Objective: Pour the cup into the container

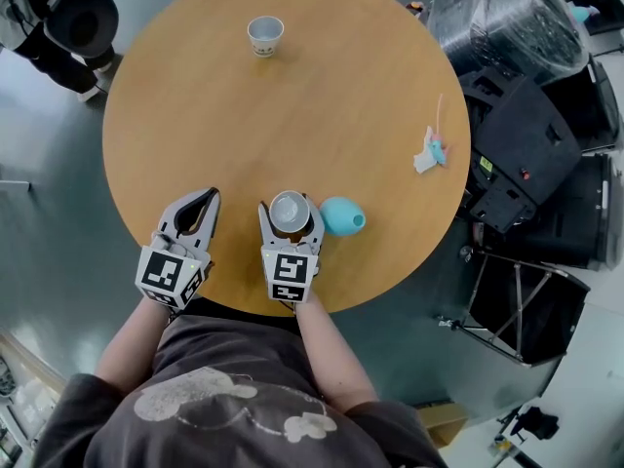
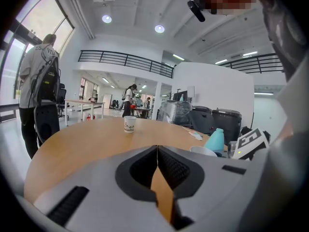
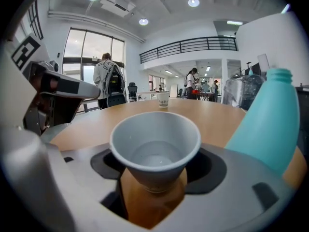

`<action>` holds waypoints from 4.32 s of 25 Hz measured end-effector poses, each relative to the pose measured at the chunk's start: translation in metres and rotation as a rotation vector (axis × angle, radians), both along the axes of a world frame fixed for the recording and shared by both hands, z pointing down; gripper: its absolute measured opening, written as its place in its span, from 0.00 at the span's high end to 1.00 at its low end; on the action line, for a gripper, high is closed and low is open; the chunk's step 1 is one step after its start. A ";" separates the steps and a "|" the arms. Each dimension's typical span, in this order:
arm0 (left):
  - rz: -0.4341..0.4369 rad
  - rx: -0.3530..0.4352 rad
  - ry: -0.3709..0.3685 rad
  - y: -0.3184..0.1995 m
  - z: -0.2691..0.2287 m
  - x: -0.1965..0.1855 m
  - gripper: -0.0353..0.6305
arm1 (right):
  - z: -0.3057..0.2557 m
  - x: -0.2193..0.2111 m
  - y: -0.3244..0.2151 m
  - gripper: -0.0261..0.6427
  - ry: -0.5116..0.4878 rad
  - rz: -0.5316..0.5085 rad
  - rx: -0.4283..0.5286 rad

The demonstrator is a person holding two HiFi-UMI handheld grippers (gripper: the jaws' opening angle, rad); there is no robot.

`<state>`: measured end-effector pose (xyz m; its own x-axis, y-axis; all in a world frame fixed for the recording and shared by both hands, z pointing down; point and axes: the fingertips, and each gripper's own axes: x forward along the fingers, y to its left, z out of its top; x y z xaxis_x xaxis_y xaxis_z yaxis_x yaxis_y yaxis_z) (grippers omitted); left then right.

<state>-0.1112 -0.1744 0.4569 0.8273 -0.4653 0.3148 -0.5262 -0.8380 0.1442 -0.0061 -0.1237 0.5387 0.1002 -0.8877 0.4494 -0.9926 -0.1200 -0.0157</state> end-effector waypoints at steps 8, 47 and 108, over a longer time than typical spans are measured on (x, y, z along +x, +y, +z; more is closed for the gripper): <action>0.014 0.012 -0.016 -0.010 0.001 -0.008 0.94 | 0.000 -0.002 0.000 0.50 -0.024 -0.019 -0.020; 0.225 0.037 0.046 0.170 -0.036 0.137 0.93 | -0.108 0.131 0.184 0.51 0.069 -0.033 0.111; 0.164 0.115 -0.126 0.133 0.072 0.237 0.34 | -0.087 0.157 0.114 0.52 0.256 -0.557 -0.108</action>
